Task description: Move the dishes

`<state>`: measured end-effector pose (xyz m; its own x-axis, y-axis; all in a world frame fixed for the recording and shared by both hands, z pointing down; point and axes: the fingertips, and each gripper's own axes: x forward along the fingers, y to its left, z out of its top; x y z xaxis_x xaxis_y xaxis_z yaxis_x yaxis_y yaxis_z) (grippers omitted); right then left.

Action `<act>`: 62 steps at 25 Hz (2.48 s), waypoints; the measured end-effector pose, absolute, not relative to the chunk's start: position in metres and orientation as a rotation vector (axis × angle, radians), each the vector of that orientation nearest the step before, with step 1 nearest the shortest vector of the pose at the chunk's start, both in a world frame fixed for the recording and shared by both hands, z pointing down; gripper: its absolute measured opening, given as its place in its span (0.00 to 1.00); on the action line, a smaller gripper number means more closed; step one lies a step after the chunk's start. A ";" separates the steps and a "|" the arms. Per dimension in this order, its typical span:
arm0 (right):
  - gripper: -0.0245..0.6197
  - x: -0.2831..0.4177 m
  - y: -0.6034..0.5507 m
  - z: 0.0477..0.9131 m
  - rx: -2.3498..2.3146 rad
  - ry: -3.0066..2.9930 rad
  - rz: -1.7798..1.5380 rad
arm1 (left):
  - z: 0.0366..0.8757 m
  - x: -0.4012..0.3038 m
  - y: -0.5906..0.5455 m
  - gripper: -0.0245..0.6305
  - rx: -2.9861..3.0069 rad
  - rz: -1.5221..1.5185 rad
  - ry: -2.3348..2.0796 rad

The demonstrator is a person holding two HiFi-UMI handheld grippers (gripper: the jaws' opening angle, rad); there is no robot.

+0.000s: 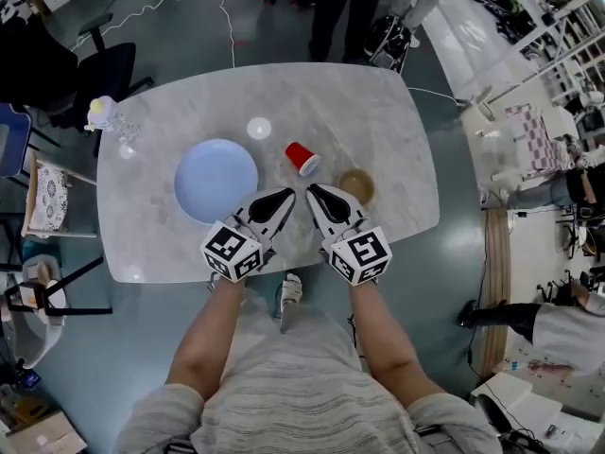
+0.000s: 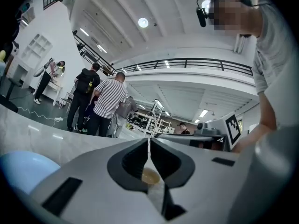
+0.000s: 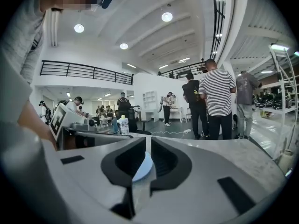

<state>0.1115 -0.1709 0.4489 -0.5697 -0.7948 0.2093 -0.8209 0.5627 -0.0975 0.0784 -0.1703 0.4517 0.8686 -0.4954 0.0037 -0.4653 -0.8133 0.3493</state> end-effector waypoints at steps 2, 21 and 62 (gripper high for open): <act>0.18 0.117 -0.182 0.462 1.400 -2.612 0.295 | 0.464 0.083 -0.179 0.08 2.683 -0.098 -0.718; 0.26 0.136 -0.248 0.600 1.563 -2.252 0.716 | 0.532 0.084 -0.222 0.08 2.537 -0.024 -0.710; 0.10 0.120 -0.281 0.628 1.291 -2.057 0.448 | 0.522 0.058 -0.235 0.08 2.493 -0.089 -0.735</act>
<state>0.1205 -0.2811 0.6280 -0.2956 -0.6635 0.6873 -0.8891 0.4542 0.0561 0.0575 -0.2346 0.5220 0.8495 -0.5207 0.0848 -0.4856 -0.7090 0.5114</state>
